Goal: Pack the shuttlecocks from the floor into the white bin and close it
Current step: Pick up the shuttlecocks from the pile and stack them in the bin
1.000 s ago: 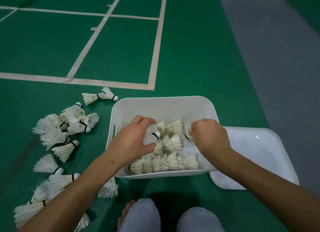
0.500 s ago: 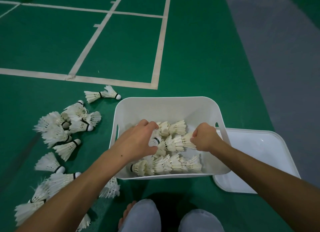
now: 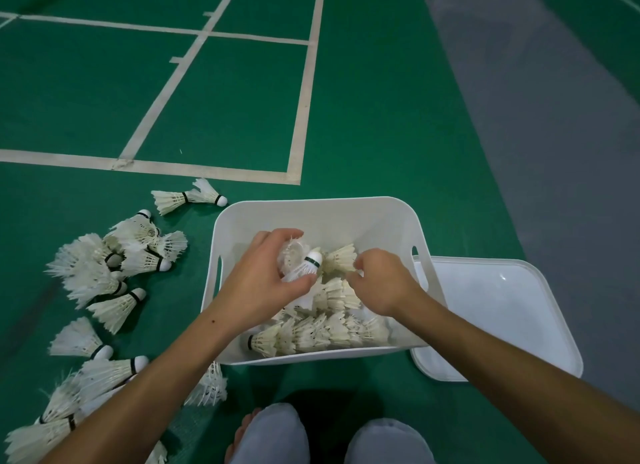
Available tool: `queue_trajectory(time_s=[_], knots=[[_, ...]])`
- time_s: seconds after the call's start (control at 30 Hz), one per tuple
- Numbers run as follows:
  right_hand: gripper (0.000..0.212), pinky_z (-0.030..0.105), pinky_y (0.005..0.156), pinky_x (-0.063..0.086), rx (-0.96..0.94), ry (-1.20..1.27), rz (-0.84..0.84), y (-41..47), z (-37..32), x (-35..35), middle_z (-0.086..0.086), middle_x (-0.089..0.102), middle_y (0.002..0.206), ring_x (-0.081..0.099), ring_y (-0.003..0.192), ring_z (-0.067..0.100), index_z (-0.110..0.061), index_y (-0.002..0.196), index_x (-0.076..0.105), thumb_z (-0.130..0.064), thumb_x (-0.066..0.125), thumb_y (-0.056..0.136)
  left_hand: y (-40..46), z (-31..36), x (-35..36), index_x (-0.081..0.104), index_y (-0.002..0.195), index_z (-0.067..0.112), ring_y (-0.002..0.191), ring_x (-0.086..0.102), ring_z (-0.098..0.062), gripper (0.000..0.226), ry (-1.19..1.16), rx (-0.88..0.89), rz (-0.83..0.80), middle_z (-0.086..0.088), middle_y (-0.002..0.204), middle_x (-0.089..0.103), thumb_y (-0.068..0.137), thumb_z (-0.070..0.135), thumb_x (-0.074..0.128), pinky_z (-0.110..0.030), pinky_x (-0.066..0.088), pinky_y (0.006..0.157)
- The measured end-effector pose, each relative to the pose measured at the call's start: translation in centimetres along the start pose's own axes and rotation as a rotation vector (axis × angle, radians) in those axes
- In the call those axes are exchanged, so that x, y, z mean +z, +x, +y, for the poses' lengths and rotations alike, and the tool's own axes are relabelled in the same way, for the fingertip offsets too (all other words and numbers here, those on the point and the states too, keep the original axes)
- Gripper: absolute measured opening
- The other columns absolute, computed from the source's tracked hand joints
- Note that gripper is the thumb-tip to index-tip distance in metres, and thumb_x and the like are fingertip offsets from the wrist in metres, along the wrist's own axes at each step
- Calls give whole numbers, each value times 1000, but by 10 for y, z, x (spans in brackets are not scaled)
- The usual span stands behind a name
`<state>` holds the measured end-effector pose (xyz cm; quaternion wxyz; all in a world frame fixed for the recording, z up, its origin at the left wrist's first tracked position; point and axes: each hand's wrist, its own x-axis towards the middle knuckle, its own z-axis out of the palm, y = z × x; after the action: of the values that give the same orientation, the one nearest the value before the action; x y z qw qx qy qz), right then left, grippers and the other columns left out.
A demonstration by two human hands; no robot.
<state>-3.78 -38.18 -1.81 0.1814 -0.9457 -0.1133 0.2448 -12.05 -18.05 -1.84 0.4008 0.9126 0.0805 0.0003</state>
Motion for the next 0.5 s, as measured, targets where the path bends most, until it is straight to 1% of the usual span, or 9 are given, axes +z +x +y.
queue_trajectory(time_s=[0.03, 0.07, 0.13, 0.17, 0.2, 0.27, 0.37, 0.43, 0.5], knots=[[34, 44, 84, 60, -15, 102, -21, -8, -4, -2, 16, 76, 106, 73, 98, 35, 2, 110, 71, -28, 56, 105, 0, 0, 0, 50, 144, 40, 87, 63, 1, 68, -57, -3, 24, 14, 132, 51, 84, 47, 81, -35, 57, 85], [36, 49, 88, 61, 1, 283, -83, -16, -9, -3, 18, 76, 106, 74, 98, 36, 2, 111, 71, -29, 54, 107, 0, 0, 0, 53, 139, 43, 88, 66, -2, 64, -126, -10, 43, 14, 130, 53, 82, 48, 82, -38, 59, 85], [35, 50, 87, 64, 114, 754, -299, -29, -17, -3, 18, 77, 105, 76, 95, 34, -2, 114, 69, -33, 53, 109, 0, 2, 2, 55, 126, 48, 87, 71, -13, 56, -275, -39, 68, 9, 124, 59, 77, 49, 82, -44, 63, 80], [35, 49, 87, 64, 170, 953, -406, -33, -19, -1, 19, 78, 106, 77, 96, 34, -3, 117, 67, -34, 53, 109, 0, 3, 4, 56, 122, 48, 87, 72, -16, 53, -328, -48, 83, 6, 121, 62, 76, 50, 82, -44, 63, 79], [36, 49, 87, 64, 200, 1092, -479, -35, -19, 1, 20, 78, 108, 77, 99, 35, -4, 121, 65, -35, 53, 109, 0, 5, 6, 56, 119, 48, 88, 72, -17, 51, -362, -48, 103, 4, 120, 64, 76, 48, 82, -43, 63, 79], [36, 50, 91, 62, 224, 1278, -528, -34, -18, 3, 21, 77, 112, 76, 102, 35, -4, 127, 65, -33, 56, 108, -1, 9, 8, 57, 120, 44, 89, 72, -19, 49, -416, -28, 144, 1, 119, 64, 79, 43, 83, -38, 62, 76], [28, 44, 88, 63, 248, 1484, -499, -30, -16, -3, 18, 74, 101, 73, 94, 32, 1, 117, 71, -22, 68, 101, -1, 13, 7, 55, 124, 39, 88, 70, -19, 49, -446, 4, 195, 3, 123, 63, 85, 35, 84, -32, 57, 73], [27, 39, 86, 63, 240, 1567, -483, -27, -14, -9, 14, 72, 96, 71, 88, 26, 4, 119, 70, -12, 71, 97, -1, 15, 6, 54, 126, 37, 91, 69, -18, 51, -423, 31, 198, 5, 123, 64, 86, 36, 85, -35, 58, 76], [31, 35, 85, 64, 222, 1583, -467, -24, -12, -16, 13, 74, 102, 71, 87, 21, 4, 126, 69, -5, 68, 97, 2, 16, 4, 54, 129, 37, 97, 72, -16, 59, -435, 31, 167, 5, 125, 64, 82, 38, 90, -37, 63, 84]])
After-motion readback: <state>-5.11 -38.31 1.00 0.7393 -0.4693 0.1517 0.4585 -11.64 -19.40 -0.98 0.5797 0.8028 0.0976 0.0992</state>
